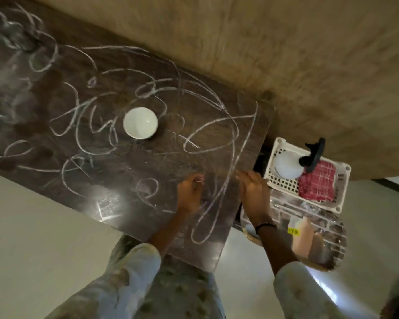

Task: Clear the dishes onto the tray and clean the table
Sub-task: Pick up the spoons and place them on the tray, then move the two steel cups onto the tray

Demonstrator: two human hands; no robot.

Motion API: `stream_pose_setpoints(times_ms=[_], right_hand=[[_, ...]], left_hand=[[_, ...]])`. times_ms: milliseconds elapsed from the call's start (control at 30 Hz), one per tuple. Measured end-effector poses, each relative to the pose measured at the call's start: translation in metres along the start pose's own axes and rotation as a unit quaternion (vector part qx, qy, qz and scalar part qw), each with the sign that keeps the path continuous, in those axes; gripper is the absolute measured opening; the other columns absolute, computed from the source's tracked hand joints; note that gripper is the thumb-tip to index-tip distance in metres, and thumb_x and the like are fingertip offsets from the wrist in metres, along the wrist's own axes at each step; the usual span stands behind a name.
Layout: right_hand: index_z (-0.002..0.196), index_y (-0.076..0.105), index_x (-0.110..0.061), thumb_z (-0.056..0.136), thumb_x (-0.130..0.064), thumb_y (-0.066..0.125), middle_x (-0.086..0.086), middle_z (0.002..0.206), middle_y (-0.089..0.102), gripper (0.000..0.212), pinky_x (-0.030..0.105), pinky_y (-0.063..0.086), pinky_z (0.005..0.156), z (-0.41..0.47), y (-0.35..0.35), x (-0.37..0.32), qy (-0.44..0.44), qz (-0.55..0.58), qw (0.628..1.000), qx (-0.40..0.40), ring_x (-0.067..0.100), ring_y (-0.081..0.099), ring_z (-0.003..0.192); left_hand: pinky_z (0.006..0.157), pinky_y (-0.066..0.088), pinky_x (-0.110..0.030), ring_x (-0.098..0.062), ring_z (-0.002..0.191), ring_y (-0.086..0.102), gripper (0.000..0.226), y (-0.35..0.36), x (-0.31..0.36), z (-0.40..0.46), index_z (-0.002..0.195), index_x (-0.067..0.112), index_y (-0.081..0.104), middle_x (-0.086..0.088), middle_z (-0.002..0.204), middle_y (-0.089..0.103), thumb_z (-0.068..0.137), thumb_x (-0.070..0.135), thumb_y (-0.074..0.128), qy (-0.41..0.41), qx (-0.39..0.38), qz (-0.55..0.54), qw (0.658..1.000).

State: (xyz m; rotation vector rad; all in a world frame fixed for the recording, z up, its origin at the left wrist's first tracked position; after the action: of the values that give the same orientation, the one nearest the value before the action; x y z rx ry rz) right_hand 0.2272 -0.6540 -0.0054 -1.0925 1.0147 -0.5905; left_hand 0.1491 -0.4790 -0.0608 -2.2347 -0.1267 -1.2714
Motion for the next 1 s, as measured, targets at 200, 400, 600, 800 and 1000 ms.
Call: stream_pose_setpoints(times_ms=[200,400,600,800,1000], right_hand=[[0.097,0.073,-0.011,0.081,-0.003,0.067,0.006,0.097,0.071,0.019,0.026,0.052,0.077,0.082,0.037,-0.136,-0.078,0.028,0.996,0.034,0.023,0.066,0.086],[0.097,0.072,-0.010,0.083,-0.005,0.061,0.006,0.097,0.070,0.019,0.037,0.057,0.070,0.166,0.105,-0.287,-0.152,0.075,0.985,-0.011,0.028,0.067,0.087],[0.100,0.071,-0.013,0.087,-0.007,0.059,0.008,0.098,0.068,0.019,0.038,0.055,0.066,0.246,0.180,-0.422,-0.195,0.109,0.971,-0.081,0.029,0.065,0.083],[0.099,0.073,-0.010,0.094,-0.017,0.052,0.011,0.098,0.070,0.023,0.039,0.054,0.073,0.326,0.244,-0.512,-0.202,0.141,0.963,-0.110,0.032,0.066,0.084],[0.105,0.069,0.002,0.091,-0.011,0.059,0.018,0.102,0.070,0.021,0.024,0.044,0.075,0.394,0.301,-0.566,-0.027,0.244,0.954,-0.174,0.025,0.065,0.087]], left_hand=[[0.079,0.054,-0.046,-0.037,0.083,0.068,0.023,-0.137,-0.039,0.051,0.090,0.013,0.070,-0.018,0.091,0.073,0.074,0.013,0.054,-0.060,0.097,-0.097,0.989],[0.083,0.051,-0.046,-0.032,0.084,0.065,0.020,-0.287,-0.064,0.103,0.082,0.024,0.067,-0.010,0.086,0.071,0.079,0.006,0.059,-0.076,0.183,-0.180,0.964],[0.059,0.048,-0.013,0.008,0.053,0.058,0.014,-0.428,-0.118,0.163,0.090,0.008,0.071,0.014,0.058,0.066,0.081,0.005,0.061,-0.110,0.276,-0.234,0.926],[0.054,0.044,-0.003,0.001,0.061,0.058,0.016,-0.544,-0.165,0.217,0.097,-0.001,0.065,0.007,0.074,0.062,0.090,-0.001,0.050,-0.142,0.348,-0.193,0.906],[0.072,0.052,-0.034,-0.004,0.069,0.058,0.016,-0.623,-0.198,0.252,0.103,0.006,0.055,-0.001,0.084,0.059,0.088,0.002,0.050,-0.177,0.437,-0.200,0.859]])
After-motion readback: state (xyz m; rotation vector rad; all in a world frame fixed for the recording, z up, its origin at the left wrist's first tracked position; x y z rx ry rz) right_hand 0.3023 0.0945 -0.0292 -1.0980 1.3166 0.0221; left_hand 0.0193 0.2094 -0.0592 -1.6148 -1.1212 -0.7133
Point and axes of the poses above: each hand's wrist, its own z-axis towards the middle knuckle, its own y-axis out of the palm, x = y × z, the point moved 7 cm from there along z, towards the middle knuckle
